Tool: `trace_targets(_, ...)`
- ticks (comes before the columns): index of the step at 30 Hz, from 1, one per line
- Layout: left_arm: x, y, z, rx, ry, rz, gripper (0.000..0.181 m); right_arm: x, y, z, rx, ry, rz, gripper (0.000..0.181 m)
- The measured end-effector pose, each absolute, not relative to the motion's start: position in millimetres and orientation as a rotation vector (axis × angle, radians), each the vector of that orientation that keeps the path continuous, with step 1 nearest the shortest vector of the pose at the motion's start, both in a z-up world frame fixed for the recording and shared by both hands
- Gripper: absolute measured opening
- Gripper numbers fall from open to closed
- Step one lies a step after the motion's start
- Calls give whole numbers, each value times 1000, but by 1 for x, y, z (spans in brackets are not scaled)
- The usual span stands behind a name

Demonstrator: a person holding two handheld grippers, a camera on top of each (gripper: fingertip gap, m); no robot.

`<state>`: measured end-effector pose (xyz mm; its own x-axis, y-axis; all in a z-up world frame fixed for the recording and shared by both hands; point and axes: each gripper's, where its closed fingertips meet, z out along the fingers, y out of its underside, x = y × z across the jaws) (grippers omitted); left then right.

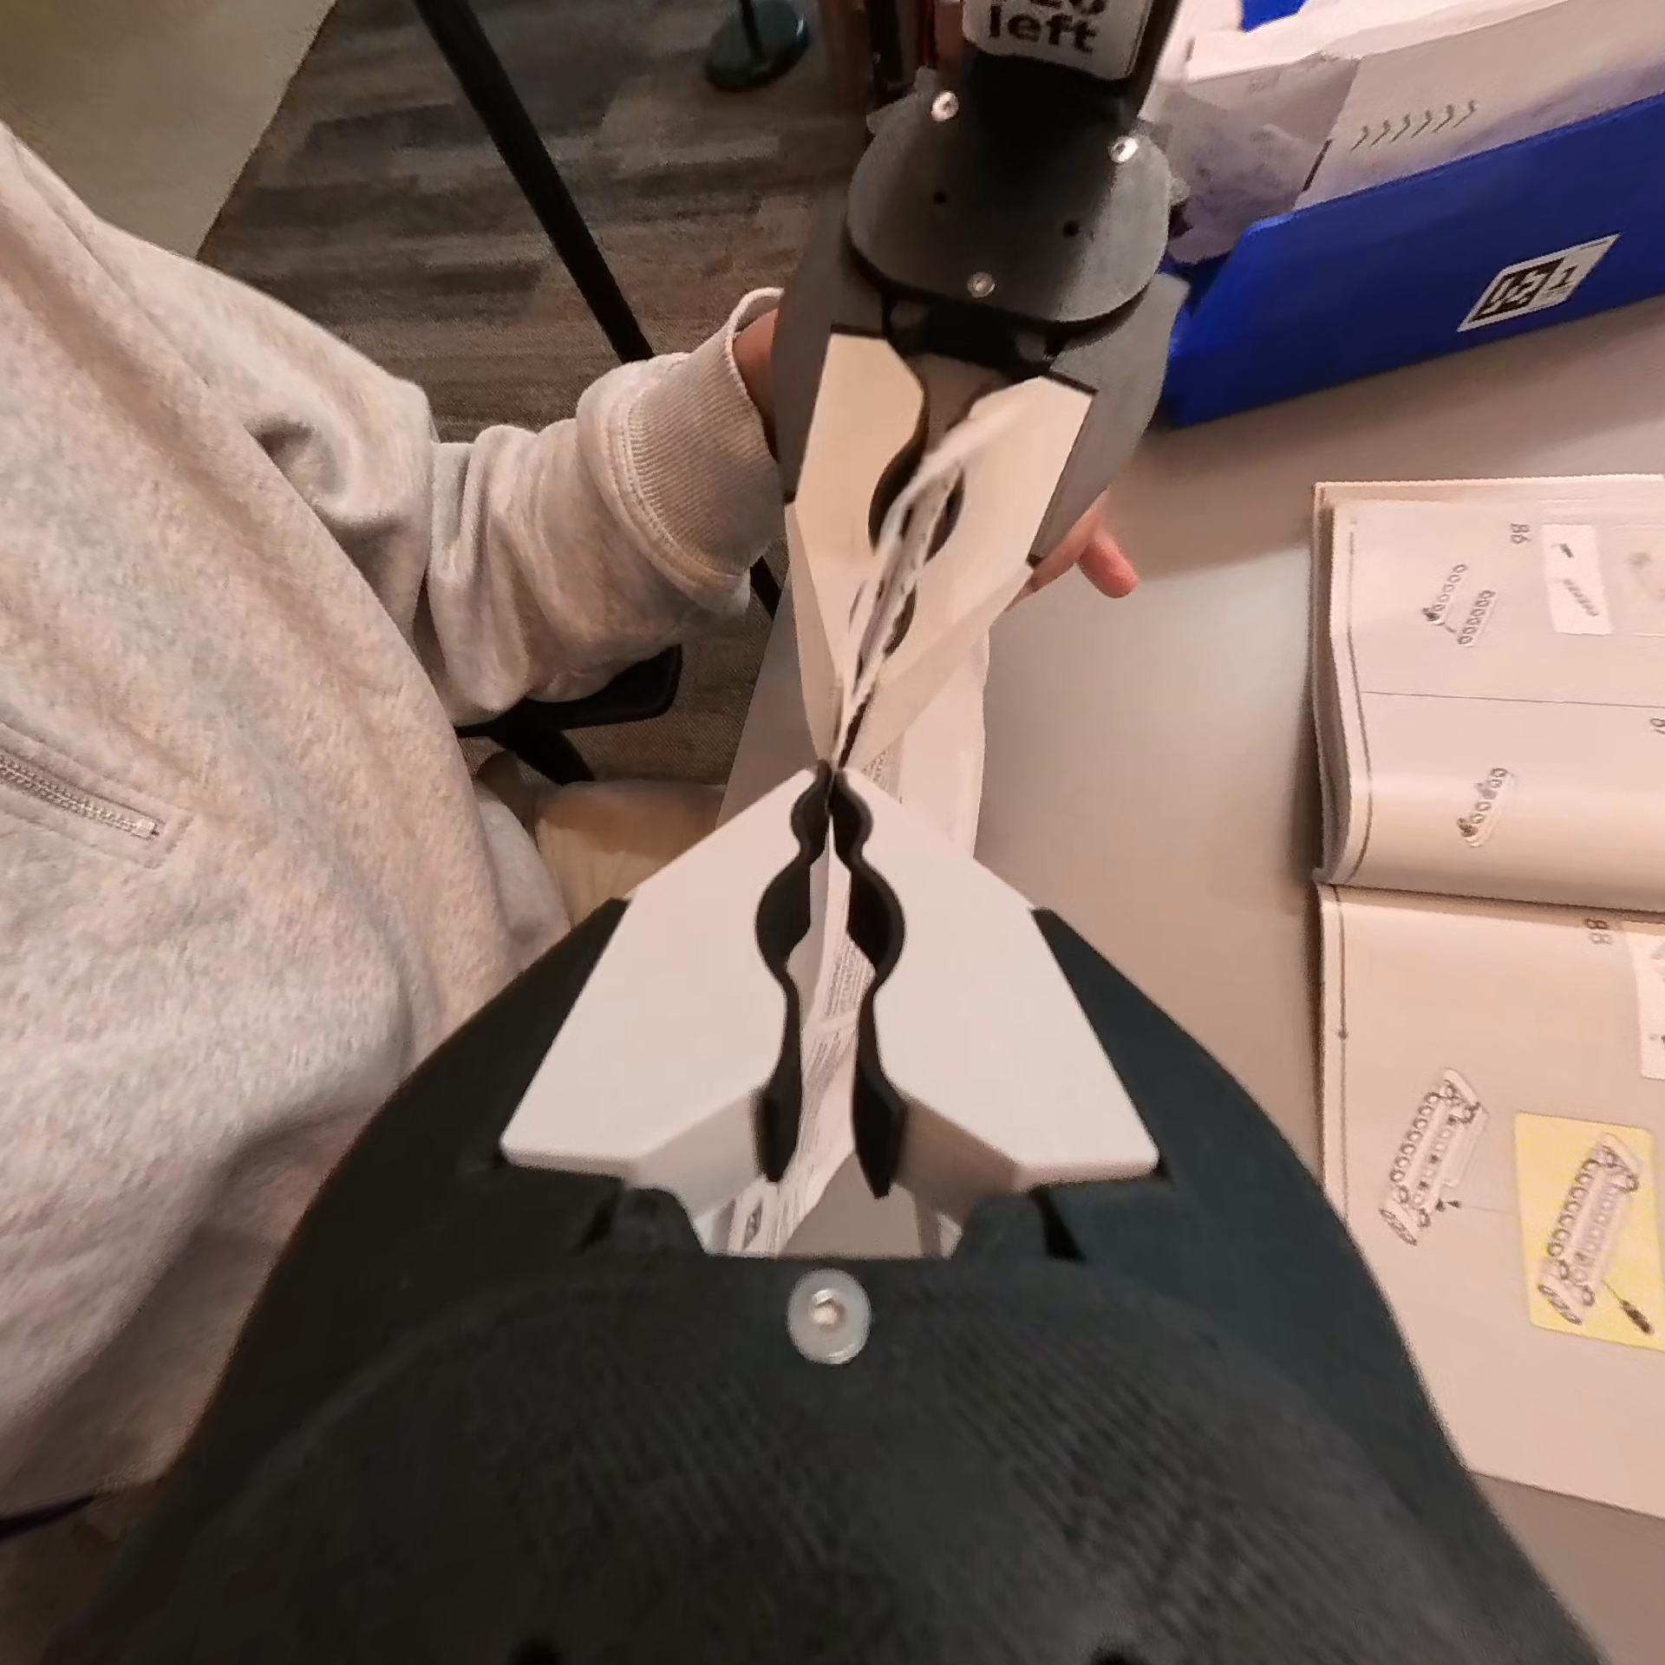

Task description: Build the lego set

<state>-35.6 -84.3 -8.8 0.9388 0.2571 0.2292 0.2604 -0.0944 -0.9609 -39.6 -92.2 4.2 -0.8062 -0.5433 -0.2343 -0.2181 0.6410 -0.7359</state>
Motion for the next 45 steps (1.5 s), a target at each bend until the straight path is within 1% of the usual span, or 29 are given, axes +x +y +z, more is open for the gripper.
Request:
trace_targets(4, -42, -96, 12, -1546, -382, 91, 0, -47, -105, 26, -391, 2307, -1224, 0)
trace_targets(10, -52, -98, 15, -1522, -384, 233, 0, -55, -108, 34, -225, 2184, -1362, 0)
trace_targets(21, -63, -94, 13, -1475, -412, 222, 0, -72, -105, 34, 28, 1963, -1567, 0)
trace_targets(41, -78, -93, 10, -1424, -492, 202, 0, -89, -100, 31, 226, 1753, -1877, 0)
trace_targets(43, -75, -93, 4, -1451, -481, 186, 0, -87, -100, 25, 227, 1739, -1830, 0)
trace_targets(45, -69, -91, -4, -1514, -462, 147, 0, -81, -98, 17, 187, 1757, -1690, 0)
